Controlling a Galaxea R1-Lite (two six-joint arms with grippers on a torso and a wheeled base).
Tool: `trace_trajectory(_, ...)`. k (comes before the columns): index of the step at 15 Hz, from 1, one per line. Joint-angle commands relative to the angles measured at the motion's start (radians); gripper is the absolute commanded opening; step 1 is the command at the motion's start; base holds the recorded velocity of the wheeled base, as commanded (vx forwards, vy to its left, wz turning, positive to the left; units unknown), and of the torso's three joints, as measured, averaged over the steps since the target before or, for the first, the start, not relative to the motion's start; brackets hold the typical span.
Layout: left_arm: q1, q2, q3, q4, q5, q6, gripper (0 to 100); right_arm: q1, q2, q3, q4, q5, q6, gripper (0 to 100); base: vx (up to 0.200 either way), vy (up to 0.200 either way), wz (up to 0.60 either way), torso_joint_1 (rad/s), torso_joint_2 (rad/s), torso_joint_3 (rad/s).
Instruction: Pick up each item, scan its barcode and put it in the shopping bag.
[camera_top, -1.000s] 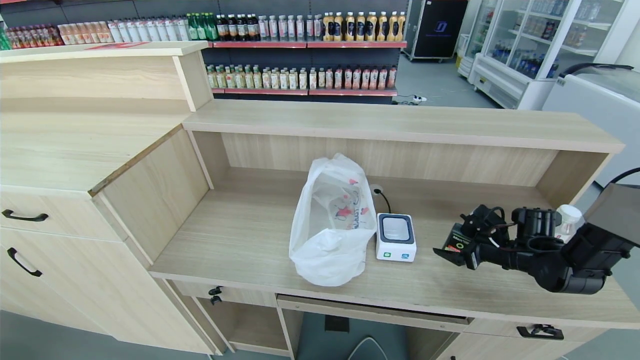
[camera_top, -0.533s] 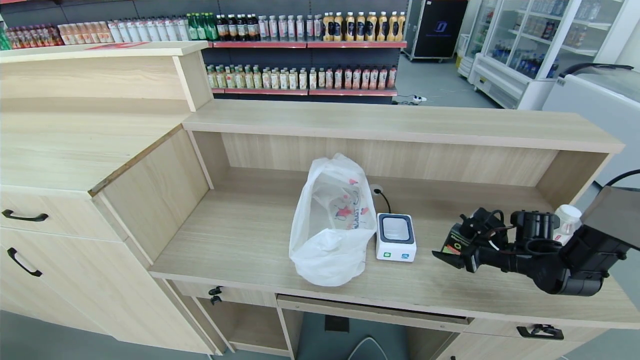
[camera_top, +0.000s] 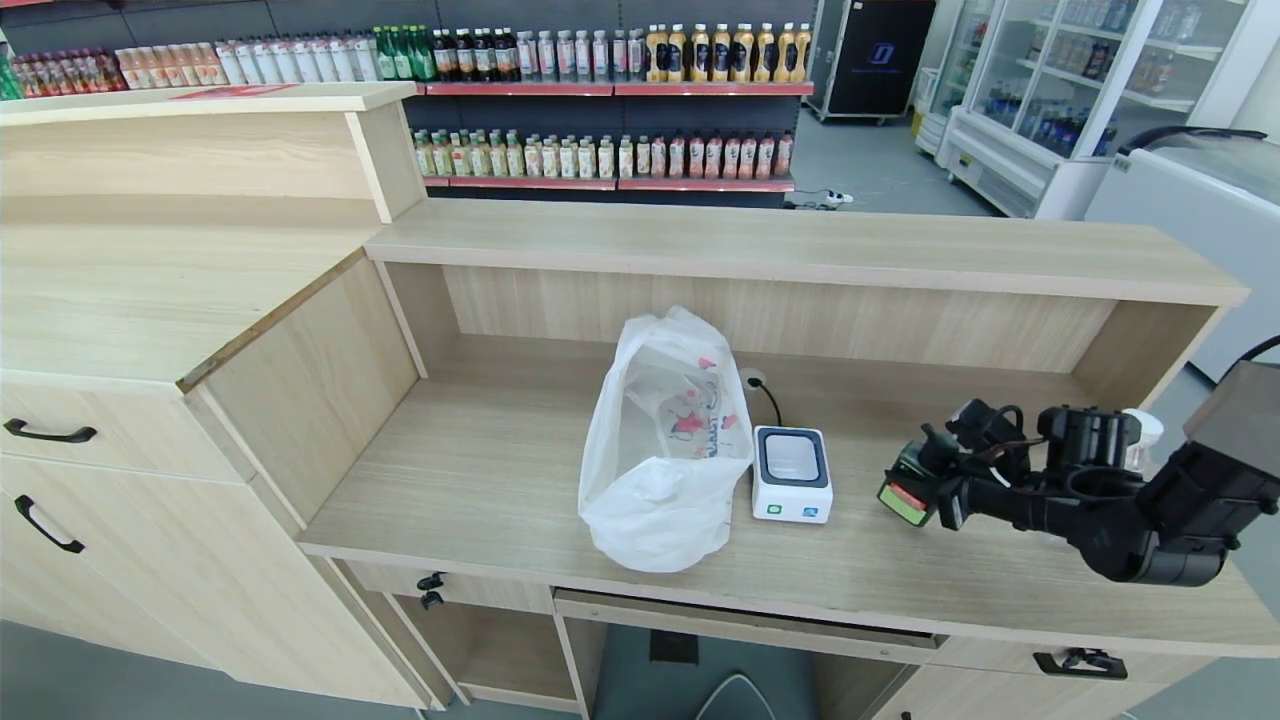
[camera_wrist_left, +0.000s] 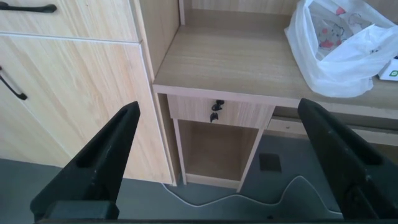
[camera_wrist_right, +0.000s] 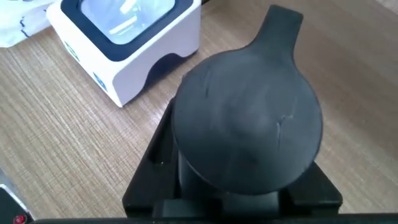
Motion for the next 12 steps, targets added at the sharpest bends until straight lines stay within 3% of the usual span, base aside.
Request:
trace_trajectory(1,0.000,0.000,0.001,-0.001,0.001,0.000,100,-0.002,-0.073,0.022,-0.005,0.001,0.000,0,0.000,0.000,0.00,0.000,0.00,0.000)
trace_trajectory(3,0.000,0.000,-0.001,-0.001,0.001,0.000,100,-0.004,-0.254,0.061,0.021,0.001,-0.009,0,0.000,0.000,0.00,0.000,0.00,0.000)
trace_trajectory(6,0.000,0.000,-0.001,-0.001,0.001,0.000,100,-0.002,-0.564,0.163,0.184,0.042,-0.137,0,0.000,0.000,0.00,0.000,0.00,0.000)
trace_trajectory(9,0.000,0.000,0.001,-0.001,0.001,0.000,100,-0.076,-0.791,0.225,0.302,0.191,-0.532,0,0.000,0.000,0.00,0.000,0.00,0.000)
trace_trajectory(10,0.000,0.000,-0.001,-0.001,0.001,0.000,100,-0.131,-0.836,0.248,0.299,0.263,-0.694,0,0.000,0.000,0.00,0.000,0.00,0.000)
trace_trajectory(11,0.000,0.000,-0.001,-0.001,0.001,0.000,100,-0.145,-0.866,0.272,0.278,0.289,-0.891,0,0.000,0.000,0.00,0.000,0.00,0.000)
trace_trajectory(12,0.000,0.000,-0.001,-0.001,0.001,0.000,100,-0.142,-0.895,0.288,0.265,0.384,-1.026,0,0.000,0.000,0.00,0.000,0.00,0.000)
